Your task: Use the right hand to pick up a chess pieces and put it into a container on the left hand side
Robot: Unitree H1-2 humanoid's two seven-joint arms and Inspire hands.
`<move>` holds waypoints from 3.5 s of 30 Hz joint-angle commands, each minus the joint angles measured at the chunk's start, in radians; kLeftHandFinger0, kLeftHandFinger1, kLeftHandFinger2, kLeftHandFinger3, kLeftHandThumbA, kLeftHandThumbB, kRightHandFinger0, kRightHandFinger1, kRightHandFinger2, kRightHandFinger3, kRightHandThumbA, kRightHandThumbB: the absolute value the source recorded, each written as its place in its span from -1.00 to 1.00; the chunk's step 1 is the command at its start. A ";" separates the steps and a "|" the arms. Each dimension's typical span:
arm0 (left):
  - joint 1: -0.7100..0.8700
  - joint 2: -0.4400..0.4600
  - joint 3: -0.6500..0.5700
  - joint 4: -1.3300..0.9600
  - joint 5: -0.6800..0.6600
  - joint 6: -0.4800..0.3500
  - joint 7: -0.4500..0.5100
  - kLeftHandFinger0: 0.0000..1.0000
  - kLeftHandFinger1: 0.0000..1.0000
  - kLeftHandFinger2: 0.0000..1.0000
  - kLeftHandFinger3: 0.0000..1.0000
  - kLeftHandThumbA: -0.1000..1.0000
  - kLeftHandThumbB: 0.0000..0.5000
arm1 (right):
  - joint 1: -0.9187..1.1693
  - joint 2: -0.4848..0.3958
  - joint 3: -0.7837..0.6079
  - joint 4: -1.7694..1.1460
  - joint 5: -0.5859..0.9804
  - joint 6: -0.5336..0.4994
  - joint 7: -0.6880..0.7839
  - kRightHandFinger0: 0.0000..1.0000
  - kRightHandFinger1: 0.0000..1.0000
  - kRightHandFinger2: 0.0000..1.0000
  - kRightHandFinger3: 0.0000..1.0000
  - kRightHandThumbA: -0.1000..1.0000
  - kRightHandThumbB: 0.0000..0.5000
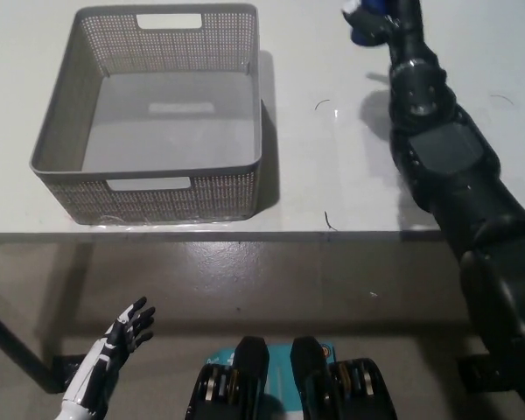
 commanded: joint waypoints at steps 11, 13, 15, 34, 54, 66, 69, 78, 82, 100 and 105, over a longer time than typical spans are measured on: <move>-0.020 0.021 0.007 -0.013 -0.014 -0.024 -0.017 1.00 1.00 1.00 1.00 1.00 0.07 | -0.223 0.205 0.091 0.074 -0.049 -0.073 -0.028 -1.00 -0.42 0.36 0.38 -1.00 -0.37; -0.021 0.021 0.005 -0.011 -0.012 -0.024 -0.018 1.00 1.00 1.00 1.00 1.00 0.11 | -0.224 0.230 0.097 0.090 -0.048 -0.074 -0.021 -1.00 -0.49 0.34 0.39 -1.00 -0.39; -0.026 0.021 0.003 -0.004 -0.007 -0.032 -0.017 1.00 1.00 1.00 1.00 1.00 0.12 | -0.223 0.243 0.091 0.097 -0.038 -0.079 -0.005 -1.00 -0.48 0.36 0.42 -1.00 -0.38; -0.044 0.033 -0.009 -0.019 0.000 -0.011 -0.023 1.00 1.00 1.00 1.00 1.00 0.26 | -0.150 0.321 0.154 0.176 -0.078 0.012 -0.002 -1.00 -0.24 0.55 0.67 -1.00 -0.55; -0.073 0.046 -0.017 -0.018 0.002 -0.008 -0.044 1.00 1.00 1.00 1.00 1.00 0.29 | -0.104 0.248 0.209 0.189 -0.100 0.175 0.228 1.00 1.00 1.00 1.00 0.12 0.17; -0.073 0.047 -0.020 -0.022 0.005 0.005 -0.041 1.00 1.00 1.00 1.00 1.00 0.27 | -0.114 0.215 0.232 0.172 -0.112 0.170 0.261 1.00 1.00 1.00 1.00 1.00 0.78; -0.076 0.050 -0.022 -0.018 0.005 0.001 -0.045 1.00 1.00 1.00 1.00 1.00 0.23 | -0.128 0.204 0.213 0.162 -0.095 0.136 0.249 1.00 1.00 1.00 1.00 1.00 0.74; -0.077 0.053 -0.021 -0.002 0.000 -0.014 -0.052 1.00 1.00 1.00 1.00 1.00 0.20 | -0.208 0.137 0.141 0.021 -0.057 0.032 0.252 1.00 1.00 1.00 1.00 1.00 0.70; -0.084 0.055 -0.025 0.023 0.006 -0.046 -0.062 1.00 1.00 1.00 1.00 1.00 0.18 | -0.172 0.086 0.111 -0.217 -0.052 0.075 0.265 1.00 1.00 1.00 1.00 1.00 0.68; -0.022 0.036 -0.007 -0.040 -0.009 0.023 -0.040 1.00 1.00 1.00 1.00 1.00 0.13 | 0.559 -0.114 -0.044 -1.447 0.063 0.236 0.326 1.00 1.00 1.00 1.00 1.00 0.42; 0.000 0.017 -0.002 -0.035 -0.019 0.008 -0.030 1.00 1.00 1.00 1.00 1.00 0.13 | 0.808 -0.098 -0.050 -1.535 0.088 0.183 0.307 1.00 1.00 1.00 1.00 1.00 0.32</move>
